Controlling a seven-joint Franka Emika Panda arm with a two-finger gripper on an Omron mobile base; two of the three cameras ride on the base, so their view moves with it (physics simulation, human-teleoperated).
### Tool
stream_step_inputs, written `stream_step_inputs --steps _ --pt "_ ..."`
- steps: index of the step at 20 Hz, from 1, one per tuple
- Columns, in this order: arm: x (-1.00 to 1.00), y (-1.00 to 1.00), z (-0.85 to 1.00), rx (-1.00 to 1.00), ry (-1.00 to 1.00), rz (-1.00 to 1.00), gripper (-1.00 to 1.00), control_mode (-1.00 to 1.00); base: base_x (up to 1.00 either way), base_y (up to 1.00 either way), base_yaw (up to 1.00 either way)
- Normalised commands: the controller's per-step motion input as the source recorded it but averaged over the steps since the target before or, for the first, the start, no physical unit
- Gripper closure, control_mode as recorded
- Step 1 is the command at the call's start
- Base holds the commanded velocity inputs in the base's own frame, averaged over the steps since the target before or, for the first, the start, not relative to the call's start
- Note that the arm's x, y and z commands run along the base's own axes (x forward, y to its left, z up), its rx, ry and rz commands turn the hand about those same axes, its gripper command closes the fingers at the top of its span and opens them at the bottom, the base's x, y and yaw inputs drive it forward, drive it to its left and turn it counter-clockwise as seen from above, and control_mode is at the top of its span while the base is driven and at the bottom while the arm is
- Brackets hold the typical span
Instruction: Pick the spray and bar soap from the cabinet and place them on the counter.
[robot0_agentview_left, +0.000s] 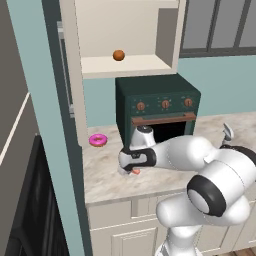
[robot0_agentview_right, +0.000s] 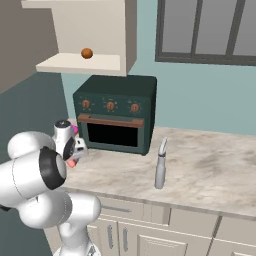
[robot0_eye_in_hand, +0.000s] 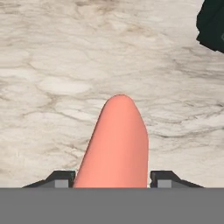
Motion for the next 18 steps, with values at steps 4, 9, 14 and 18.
stream_step_inputs --steps 4,9,14,18 --pt "-0.03 0.00 0.02 0.00 -0.04 0.00 -1.00 -1.00 0.00 0.00 0.00" --pt "-0.13 -0.03 0.10 0.00 -0.02 0.00 -1.00 -1.00 0.00 0.00 0.00" --pt "-0.31 -0.13 0.35 0.00 -0.07 0.00 -1.00 -1.00 0.00 0.00 0.00" --pt "-0.35 -0.20 0.56 0.00 -0.07 0.00 -1.00 -1.00 0.00 0.00 0.00"
